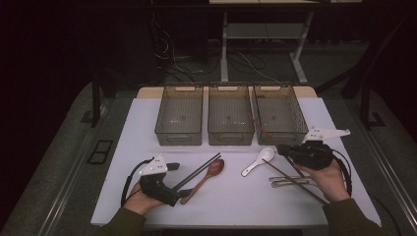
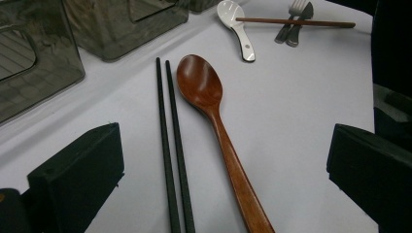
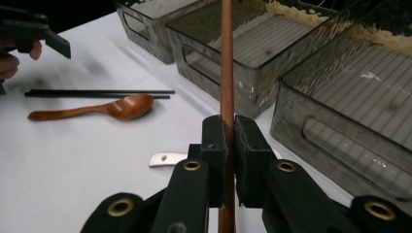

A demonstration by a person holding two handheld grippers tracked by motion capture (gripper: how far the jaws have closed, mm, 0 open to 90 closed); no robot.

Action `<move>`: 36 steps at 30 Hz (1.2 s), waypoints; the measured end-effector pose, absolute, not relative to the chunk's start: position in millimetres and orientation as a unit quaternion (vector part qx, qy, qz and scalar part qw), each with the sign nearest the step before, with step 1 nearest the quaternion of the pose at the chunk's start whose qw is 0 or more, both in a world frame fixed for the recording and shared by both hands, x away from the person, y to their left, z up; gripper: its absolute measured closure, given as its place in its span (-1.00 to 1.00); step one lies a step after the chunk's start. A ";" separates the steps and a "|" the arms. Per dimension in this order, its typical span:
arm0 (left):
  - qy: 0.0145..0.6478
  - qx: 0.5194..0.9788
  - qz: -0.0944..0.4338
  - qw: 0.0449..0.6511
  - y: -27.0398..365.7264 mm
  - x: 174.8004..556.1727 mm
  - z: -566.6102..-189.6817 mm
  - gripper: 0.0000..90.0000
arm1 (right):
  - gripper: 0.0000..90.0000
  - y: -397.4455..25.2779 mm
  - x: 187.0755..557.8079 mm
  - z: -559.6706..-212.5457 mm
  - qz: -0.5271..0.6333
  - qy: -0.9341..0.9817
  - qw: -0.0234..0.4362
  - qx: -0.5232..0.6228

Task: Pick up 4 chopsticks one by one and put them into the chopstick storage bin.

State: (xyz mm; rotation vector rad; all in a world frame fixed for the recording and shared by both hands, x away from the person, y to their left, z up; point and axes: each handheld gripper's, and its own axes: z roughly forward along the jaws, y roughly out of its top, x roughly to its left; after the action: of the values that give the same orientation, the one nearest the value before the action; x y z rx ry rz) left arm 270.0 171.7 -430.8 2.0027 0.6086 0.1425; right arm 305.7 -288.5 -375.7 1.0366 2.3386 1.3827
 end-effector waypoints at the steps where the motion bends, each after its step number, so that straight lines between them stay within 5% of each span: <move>1: 0.252 0.827 0.058 0.499 171.8 270.1 -431.1 -1.00 | 0.85 -287.0 307.0 -375.3 0.472 0.800 0.118 0.352; 36: 0.249 0.825 0.062 0.503 170.2 270.8 -434.9 -1.00 | 0.85 -212.3 358.6 -339.7 0.492 0.793 0.130 0.334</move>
State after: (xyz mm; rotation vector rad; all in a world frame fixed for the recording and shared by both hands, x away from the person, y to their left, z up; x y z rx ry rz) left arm 270.8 170.2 -434.9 1.9934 0.6005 0.1501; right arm 358.6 -212.3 -339.7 0.9699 2.3045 1.4304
